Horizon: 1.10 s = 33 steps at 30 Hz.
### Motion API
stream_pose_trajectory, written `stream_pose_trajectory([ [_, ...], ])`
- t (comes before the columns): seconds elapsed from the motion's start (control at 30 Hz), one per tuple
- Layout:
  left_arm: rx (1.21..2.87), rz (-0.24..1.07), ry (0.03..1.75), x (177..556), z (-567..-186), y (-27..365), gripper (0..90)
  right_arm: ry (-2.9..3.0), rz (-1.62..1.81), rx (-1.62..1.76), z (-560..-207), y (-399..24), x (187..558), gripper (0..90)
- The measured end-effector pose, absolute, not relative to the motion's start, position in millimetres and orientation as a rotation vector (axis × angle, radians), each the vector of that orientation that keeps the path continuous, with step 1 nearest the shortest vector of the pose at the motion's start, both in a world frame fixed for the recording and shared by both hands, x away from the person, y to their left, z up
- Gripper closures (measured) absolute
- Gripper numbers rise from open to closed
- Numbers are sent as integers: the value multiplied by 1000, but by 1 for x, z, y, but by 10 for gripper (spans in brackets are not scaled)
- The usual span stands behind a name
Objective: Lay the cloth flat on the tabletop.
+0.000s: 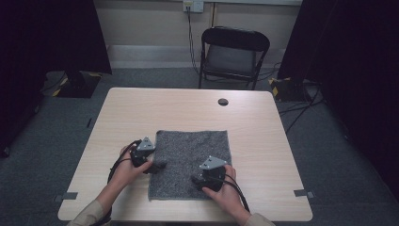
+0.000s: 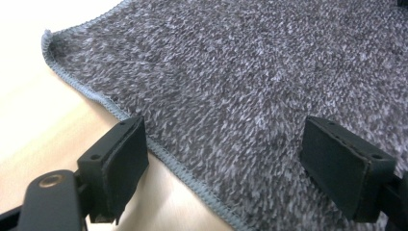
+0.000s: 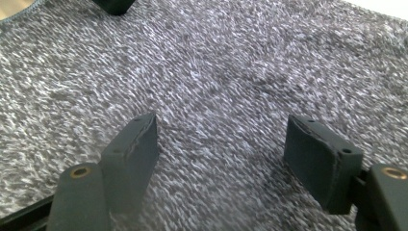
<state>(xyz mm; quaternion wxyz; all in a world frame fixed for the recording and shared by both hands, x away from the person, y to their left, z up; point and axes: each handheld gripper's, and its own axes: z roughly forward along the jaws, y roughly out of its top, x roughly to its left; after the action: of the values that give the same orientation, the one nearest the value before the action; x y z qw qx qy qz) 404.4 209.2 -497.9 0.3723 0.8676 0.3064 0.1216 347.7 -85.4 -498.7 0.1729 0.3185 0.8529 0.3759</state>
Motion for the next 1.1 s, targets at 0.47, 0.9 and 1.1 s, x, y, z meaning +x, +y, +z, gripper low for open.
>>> stream_pose_trajectory([
  [0.47,2090,326,883,431,-480,233,168,2523,1275,739,-473,-46,338,230],
  [0.9,2069,367,932,478,-492,226,251,2629,1406,499,-479,17,332,329],
  [1.1,2097,393,931,478,-495,219,381,2683,1381,450,-484,30,326,395],
])
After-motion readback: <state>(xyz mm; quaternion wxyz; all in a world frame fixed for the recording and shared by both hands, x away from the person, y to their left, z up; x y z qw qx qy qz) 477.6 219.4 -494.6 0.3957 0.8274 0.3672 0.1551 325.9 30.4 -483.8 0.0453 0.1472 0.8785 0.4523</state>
